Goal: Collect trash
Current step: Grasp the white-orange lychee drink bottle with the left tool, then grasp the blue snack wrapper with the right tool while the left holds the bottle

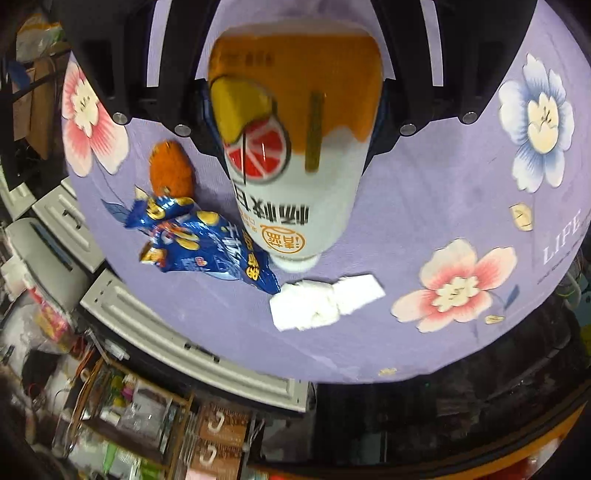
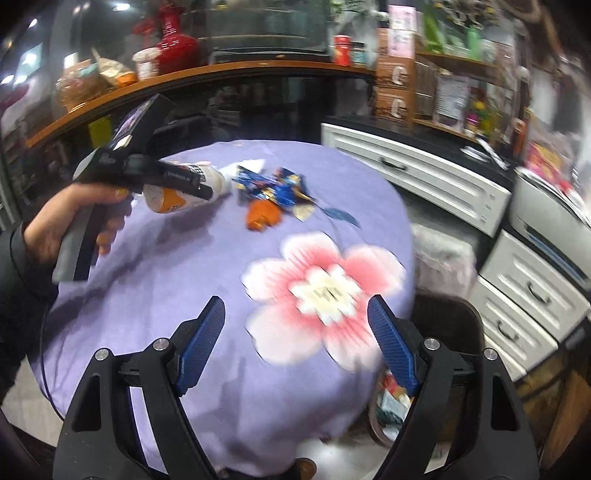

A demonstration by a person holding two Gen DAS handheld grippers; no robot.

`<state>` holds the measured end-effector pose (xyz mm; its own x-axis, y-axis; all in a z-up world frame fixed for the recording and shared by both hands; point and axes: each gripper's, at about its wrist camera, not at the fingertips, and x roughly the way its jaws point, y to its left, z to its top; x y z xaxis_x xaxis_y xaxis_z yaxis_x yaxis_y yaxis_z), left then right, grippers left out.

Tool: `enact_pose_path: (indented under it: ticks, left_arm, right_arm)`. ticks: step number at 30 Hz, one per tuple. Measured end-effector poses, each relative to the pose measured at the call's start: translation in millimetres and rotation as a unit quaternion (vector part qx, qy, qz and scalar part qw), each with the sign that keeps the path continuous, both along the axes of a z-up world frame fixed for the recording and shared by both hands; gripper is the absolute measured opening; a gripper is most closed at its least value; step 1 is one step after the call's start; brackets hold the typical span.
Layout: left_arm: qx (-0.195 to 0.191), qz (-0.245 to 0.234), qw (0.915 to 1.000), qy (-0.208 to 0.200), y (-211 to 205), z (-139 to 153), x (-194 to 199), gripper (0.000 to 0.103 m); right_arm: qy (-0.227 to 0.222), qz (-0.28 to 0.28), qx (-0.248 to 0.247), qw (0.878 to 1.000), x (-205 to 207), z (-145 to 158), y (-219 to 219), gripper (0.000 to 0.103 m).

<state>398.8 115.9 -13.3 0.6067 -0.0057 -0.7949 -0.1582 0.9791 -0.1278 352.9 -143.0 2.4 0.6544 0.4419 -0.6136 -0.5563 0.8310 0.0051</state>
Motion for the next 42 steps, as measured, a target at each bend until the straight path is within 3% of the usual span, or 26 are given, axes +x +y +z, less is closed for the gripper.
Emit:
enact_pose_path:
  ticks: [4,10,17,25,28,29,30,33,38,42]
  left_arm:
    - [0.0,-0.001,0.9995,-0.033,1,8,-25,0.06]
    - [-0.012,-0.004,0.9973,-0.072,3,18,-48,0.06]
    - [-0.017,-0.003,0.9947,-0.101,17,29,-76,0.06]
    - [-0.016,-0.007,0.9945,-0.104,26,25,-88,0.06]
    - [-0.017,-0.01,0.9942,-0.106,25,24,-90,0.06]
    - [-0.018,-0.011,0.9941,-0.106,24,24,-91,0.06]
    - [-0.017,-0.012,0.994,-0.107,23,25,-92,0.06]
    - [-0.016,-0.013,0.994,-0.107,21,24,-92,0.06]
    - [-0.013,-0.012,0.9942,-0.106,18,23,-94,0.06]
    - [-0.01,-0.017,0.9942,-0.105,10,23,-95,0.06]
  right_arm:
    - [0.007,0.025,-0.011,1.0,26,9,37,0.079]
    - [-0.028,0.063,-0.087,0.994,61,14,105,0.079]
    - [-0.042,0.07,-0.155,0.985,106,-8,160,0.077]
    - [-0.06,0.046,-0.246,0.966,138,-39,198,0.064]
    - [-0.055,0.029,-0.243,0.968,150,-40,198,0.046]
    - [-0.057,0.025,-0.24,0.969,151,-39,198,0.033]
    - [-0.06,0.023,-0.236,0.97,152,-37,197,0.026]
    - [-0.079,0.018,-0.217,0.973,149,-28,193,0.015]
    - [-0.093,0.0,-0.166,0.982,144,-5,175,0.005]
    - [-0.088,-0.027,-0.108,0.99,137,16,143,0.005]
